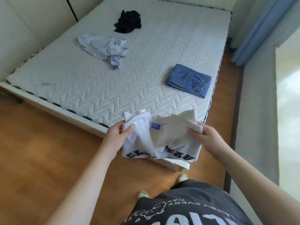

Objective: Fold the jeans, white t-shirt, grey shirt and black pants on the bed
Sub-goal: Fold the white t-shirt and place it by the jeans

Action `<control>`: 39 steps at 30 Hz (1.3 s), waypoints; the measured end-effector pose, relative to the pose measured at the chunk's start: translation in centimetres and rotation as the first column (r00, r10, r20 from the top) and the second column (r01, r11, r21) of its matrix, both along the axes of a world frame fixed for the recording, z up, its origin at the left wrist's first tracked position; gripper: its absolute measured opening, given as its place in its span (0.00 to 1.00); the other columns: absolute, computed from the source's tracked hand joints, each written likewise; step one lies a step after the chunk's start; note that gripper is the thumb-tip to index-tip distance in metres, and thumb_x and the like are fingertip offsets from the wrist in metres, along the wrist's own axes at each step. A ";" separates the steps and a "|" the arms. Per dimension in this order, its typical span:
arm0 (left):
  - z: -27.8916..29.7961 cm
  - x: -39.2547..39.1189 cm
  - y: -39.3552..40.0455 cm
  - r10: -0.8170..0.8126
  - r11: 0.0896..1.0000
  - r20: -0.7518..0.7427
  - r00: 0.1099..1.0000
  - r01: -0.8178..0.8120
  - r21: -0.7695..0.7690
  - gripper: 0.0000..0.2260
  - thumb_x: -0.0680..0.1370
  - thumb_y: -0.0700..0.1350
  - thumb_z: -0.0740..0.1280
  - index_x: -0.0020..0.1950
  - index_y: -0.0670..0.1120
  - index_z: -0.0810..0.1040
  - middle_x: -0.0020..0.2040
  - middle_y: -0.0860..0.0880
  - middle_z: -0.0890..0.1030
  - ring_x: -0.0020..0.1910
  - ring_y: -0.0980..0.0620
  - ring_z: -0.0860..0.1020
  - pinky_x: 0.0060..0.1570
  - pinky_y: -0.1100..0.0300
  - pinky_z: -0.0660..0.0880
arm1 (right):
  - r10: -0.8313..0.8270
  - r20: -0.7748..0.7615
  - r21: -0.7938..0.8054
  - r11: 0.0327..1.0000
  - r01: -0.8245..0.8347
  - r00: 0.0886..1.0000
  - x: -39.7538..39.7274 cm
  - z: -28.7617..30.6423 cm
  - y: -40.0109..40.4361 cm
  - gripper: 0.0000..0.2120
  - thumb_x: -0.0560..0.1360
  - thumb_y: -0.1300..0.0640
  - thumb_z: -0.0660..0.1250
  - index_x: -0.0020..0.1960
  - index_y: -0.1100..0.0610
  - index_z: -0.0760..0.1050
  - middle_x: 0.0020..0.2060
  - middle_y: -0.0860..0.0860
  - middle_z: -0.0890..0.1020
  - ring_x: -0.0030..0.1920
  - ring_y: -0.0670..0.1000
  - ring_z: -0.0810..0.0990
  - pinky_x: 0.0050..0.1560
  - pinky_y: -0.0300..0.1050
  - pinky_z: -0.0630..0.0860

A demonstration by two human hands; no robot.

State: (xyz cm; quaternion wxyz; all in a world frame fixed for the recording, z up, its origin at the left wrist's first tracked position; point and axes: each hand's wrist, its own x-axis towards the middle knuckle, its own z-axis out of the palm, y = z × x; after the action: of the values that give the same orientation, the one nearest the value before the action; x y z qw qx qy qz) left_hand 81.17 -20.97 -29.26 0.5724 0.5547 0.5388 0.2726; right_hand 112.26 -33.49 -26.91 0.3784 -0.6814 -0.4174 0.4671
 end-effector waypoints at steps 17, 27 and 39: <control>-2.3 13.0 3.8 -0.250 0.968 -0.081 0.965 0.251 -0.005 0.07 0.78 0.50 0.70 0.51 0.62 0.83 0.48 0.55 0.85 0.50 0.55 0.82 0.55 0.54 0.76 | -0.430 -0.202 -0.067 0.902 0.426 0.880 8.3 -4.1 -7.6 0.09 0.80 0.53 0.66 0.54 0.41 0.81 0.48 0.45 0.86 0.48 0.44 0.84 0.40 0.34 0.78; -5.5 14.5 6.5 -0.172 0.985 -0.068 0.983 0.170 -0.038 0.10 0.78 0.46 0.70 0.47 0.64 0.84 0.45 0.59 0.85 0.44 0.64 0.81 0.45 0.68 0.75 | -0.454 -0.226 -0.138 0.891 0.433 0.862 9.7 -6.8 -2.8 0.09 0.78 0.52 0.67 0.54 0.40 0.82 0.49 0.46 0.86 0.50 0.46 0.85 0.46 0.41 0.80; -11.0 13.8 15.3 -0.408 0.901 -0.094 0.908 0.384 -0.202 0.12 0.77 0.48 0.72 0.59 0.49 0.82 0.50 0.50 0.85 0.50 0.51 0.81 0.50 0.57 0.76 | -0.621 -0.146 -0.248 0.776 0.580 0.770 5.4 -9.1 2.0 0.09 0.79 0.57 0.67 0.50 0.46 0.83 0.46 0.48 0.86 0.46 0.46 0.85 0.39 0.36 0.79</control>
State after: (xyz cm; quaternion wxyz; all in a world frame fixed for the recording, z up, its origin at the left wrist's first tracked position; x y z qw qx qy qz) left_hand 94.98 -5.71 -40.26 0.6261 0.6160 0.4740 0.0628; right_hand 117.68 -31.47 -36.02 0.4859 -0.7557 -0.0862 0.4305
